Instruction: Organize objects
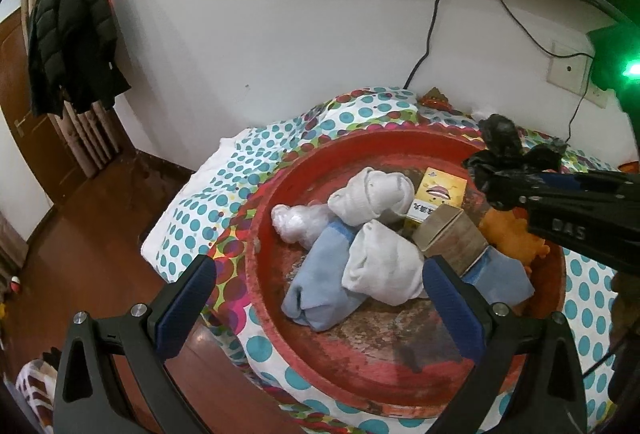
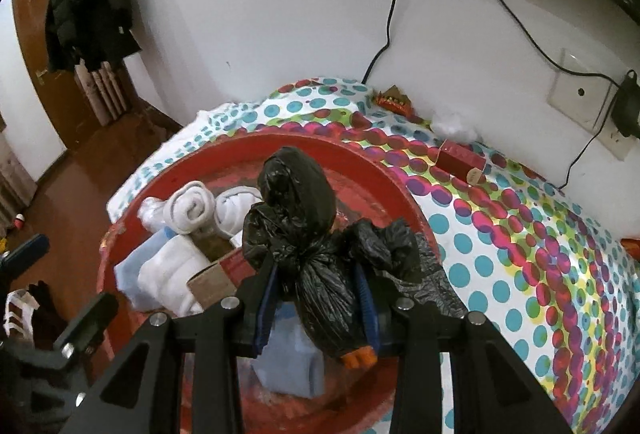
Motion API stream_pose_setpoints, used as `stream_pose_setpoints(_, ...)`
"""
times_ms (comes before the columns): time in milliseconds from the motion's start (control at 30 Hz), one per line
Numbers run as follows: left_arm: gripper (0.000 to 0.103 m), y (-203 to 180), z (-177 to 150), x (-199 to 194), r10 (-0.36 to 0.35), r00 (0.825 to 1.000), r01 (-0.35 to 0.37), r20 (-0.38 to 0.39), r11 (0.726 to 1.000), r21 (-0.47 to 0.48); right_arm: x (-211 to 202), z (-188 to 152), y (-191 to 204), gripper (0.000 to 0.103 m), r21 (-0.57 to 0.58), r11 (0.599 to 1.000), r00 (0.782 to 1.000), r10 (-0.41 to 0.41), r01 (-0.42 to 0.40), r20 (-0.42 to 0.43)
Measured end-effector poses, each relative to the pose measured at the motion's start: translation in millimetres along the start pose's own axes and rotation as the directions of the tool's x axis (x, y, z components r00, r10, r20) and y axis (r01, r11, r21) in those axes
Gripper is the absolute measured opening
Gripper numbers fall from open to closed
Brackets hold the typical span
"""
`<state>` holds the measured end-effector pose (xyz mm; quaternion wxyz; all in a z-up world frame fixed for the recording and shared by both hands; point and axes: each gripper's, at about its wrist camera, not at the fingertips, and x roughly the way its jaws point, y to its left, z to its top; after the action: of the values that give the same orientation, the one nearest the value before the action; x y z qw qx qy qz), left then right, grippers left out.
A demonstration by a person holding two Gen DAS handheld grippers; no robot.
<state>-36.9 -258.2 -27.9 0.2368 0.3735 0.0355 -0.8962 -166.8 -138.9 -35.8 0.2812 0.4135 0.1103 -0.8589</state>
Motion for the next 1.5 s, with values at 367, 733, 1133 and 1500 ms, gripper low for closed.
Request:
stream_pose_setpoints(367, 0.103, 9.7, -1.6, 10.7, 0.007, 0.999, -0.008, -0.032, 1.0, -0.023, 45.6, 6.1, 1.6, 0.046, 0.075, 0.997, 0.996, -0.028, 0.035, -0.088)
stream_pose_setpoints(733, 0.103, 8.1, -2.1, 10.4, 0.007, 0.999, -0.008, -0.04, 1.0, -0.016, 9.2, 17.8, 16.5, 0.072, 0.018, 0.996, 0.996, -0.082, 0.083, -0.023)
stream_pose_setpoints(1133, 0.103, 2.8, -3.9, 9.9, 0.011, 0.999, -0.01, -0.045, 1.0, 0.004, -35.1, -41.8, 25.6, 0.074, -0.009, 0.991, 0.982, -0.137, 0.137, -0.13)
stream_pose_setpoints(1500, 0.103, -1.8, -4.5, 6.3, -0.004, 0.999, 0.005, -0.052, 1.0, 0.029, -31.6, -72.9, 37.1, 0.074, -0.016, 0.992, 0.977, -0.129, 0.128, -0.17)
